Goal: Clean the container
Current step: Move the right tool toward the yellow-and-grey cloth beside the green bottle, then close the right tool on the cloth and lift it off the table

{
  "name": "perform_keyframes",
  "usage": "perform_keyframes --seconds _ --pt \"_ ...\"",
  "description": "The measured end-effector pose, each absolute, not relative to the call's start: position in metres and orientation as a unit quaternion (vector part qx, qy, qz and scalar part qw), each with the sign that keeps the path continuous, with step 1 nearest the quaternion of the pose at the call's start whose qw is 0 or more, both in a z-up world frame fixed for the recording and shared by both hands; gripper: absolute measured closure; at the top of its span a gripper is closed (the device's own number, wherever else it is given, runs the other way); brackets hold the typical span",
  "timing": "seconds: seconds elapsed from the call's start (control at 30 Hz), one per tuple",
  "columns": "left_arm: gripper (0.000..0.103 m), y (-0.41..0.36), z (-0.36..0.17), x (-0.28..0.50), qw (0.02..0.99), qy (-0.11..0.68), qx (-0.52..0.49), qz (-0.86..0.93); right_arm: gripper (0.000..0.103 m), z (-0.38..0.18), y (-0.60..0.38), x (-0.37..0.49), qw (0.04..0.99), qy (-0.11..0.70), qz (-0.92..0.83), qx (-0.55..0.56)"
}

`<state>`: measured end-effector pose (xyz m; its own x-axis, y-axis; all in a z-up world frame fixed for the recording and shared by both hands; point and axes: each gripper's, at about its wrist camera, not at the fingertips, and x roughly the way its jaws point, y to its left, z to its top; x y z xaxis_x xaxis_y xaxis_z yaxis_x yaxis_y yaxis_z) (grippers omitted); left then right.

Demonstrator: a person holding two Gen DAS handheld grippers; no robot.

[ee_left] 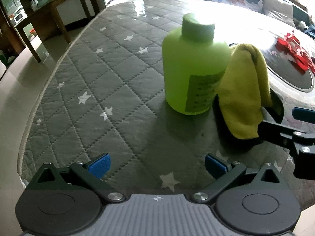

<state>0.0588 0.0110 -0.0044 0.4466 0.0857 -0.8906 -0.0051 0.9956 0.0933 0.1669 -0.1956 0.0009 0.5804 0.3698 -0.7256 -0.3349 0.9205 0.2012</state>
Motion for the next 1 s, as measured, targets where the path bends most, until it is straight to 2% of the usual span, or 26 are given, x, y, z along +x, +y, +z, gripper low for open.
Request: perform_keyframes --seconds 0.47,0.83,1.0 --pt "0.0 0.014 -0.006 0.064 0.848 0.527 0.041 0.037 0.006 -0.004 -0.224 0.163 0.891 0.404 0.206 0.024" --pt "0.0 0.018 -0.006 0.063 0.847 0.529 0.038 0.042 0.02 -0.01 -0.215 0.191 0.9 0.384 0.204 0.039" --pt "0.0 0.019 -0.003 0.062 0.849 0.526 0.038 0.043 0.035 -0.016 -0.206 0.206 0.901 0.382 0.202 0.042"
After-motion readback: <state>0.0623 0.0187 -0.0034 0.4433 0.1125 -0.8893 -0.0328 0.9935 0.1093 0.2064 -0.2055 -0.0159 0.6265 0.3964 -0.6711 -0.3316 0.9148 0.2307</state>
